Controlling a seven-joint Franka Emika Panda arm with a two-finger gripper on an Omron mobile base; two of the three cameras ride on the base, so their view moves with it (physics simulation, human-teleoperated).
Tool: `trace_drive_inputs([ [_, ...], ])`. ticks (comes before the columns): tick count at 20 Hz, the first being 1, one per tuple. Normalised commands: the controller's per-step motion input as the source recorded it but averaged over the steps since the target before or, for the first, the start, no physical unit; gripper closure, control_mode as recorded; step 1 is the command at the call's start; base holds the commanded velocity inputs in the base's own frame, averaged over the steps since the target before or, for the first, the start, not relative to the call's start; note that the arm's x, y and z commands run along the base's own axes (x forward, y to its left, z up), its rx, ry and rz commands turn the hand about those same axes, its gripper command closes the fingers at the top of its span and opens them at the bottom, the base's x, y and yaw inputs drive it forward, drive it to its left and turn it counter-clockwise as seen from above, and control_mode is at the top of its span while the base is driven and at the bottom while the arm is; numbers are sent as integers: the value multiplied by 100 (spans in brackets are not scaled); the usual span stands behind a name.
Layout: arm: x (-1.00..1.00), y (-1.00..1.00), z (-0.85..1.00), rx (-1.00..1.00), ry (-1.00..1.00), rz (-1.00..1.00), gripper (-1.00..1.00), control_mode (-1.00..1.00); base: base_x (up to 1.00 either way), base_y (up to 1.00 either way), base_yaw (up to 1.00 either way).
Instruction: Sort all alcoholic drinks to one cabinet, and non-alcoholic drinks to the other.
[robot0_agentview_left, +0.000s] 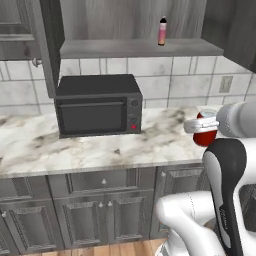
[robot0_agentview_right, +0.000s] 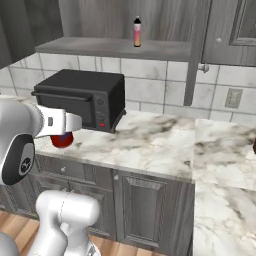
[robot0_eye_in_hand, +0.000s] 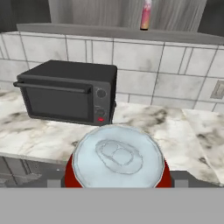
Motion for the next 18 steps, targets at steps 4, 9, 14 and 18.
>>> trace_drive_inputs([
  [4, 0, 0, 0, 0, 0, 0, 100, 100, 50, -30, 5],
  [9, 0, 0, 0, 0, 0, 0, 100, 100, 49, -31, 5],
  [14, 0, 0, 0, 0, 0, 0, 100, 100, 49, -33, 5],
  [18, 0, 0, 0, 0, 0, 0, 100, 100, 47, -33, 5],
])
